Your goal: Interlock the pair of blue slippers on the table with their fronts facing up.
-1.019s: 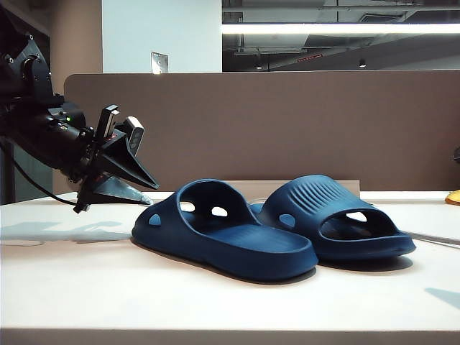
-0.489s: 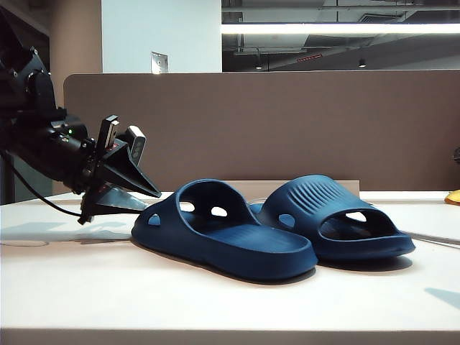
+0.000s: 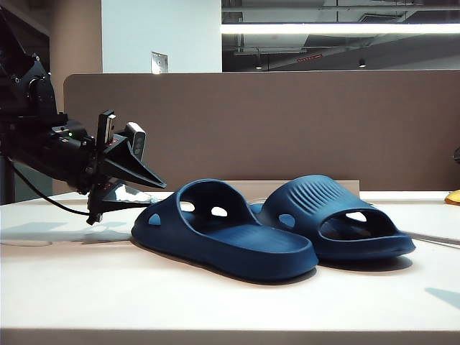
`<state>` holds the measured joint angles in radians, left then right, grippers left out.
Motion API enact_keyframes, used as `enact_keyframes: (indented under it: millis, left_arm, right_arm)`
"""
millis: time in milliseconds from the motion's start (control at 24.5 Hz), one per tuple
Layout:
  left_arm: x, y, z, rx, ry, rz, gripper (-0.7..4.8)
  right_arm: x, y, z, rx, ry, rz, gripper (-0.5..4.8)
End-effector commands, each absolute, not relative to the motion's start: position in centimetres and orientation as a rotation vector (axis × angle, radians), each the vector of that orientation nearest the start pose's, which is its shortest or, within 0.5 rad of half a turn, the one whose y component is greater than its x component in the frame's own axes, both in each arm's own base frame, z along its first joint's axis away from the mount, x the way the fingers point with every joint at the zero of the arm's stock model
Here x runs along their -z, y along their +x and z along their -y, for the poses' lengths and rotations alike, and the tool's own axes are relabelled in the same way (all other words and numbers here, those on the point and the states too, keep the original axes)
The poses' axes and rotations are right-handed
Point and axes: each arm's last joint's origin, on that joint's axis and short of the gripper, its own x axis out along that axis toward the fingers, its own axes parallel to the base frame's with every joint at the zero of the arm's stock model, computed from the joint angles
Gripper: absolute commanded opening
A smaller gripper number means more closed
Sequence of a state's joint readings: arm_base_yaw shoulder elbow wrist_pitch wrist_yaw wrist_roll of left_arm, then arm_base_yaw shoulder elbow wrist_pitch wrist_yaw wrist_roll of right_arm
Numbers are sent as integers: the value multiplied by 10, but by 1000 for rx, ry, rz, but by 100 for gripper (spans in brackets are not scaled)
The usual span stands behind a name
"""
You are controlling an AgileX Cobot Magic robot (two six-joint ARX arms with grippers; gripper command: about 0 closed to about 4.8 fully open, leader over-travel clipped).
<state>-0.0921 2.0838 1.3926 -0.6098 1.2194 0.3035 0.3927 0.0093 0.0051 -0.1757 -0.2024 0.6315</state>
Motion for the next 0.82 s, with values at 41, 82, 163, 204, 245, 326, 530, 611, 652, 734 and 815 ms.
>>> enact_keyframes:
  millis: [41,82,163,204,245,326,530,611,652,734,815]
  left_arm:
    - [-149,394,64,1270,-500,-957,157]
    - [-149,394,64,1270,-500,-958,157]
    - [-148,394,64,1268,-502,-962,157]
    - [-146,394,65,1263,-499,-967,157]
    - [-145,394,65,1259,-494,-973,157]
    - [-143,394,66,1255,-492,-984,157]
    - [-140,394,69,1262,-497,-990,157]
    - [-140,394,69,1263,-497,-992,157]
    - [-140,394,70,1264,-497,-992,157]
    - [-140,394,70,1264,-497,-992,157]
    - [-140,394,70,1264,-496,-992,150]
  right_arm:
    - [-150,86,-42,-520,591,-351,-1]
    - [-150,86,-42,-520,591,-351,-1]
    - [-150,86,-42,-520,591,-350,-1]
    - [-150,86,-42,-520,591,-351,-1]
    - [-150,86,-42,-520,591,-350,-1]
    - [-150,86,-42,-520,591,-351,-1]
    - [-150,86,-42,-520,591,-350,-1]
    - [-150,86,-42,-520,591,-350,-1]
    - [-150,86,-42,-520,591,-351,-1]
    - [-150,86,-42,-520,591,-351,-1]
    - [-150,86,-42,-520,591,-351,-1]
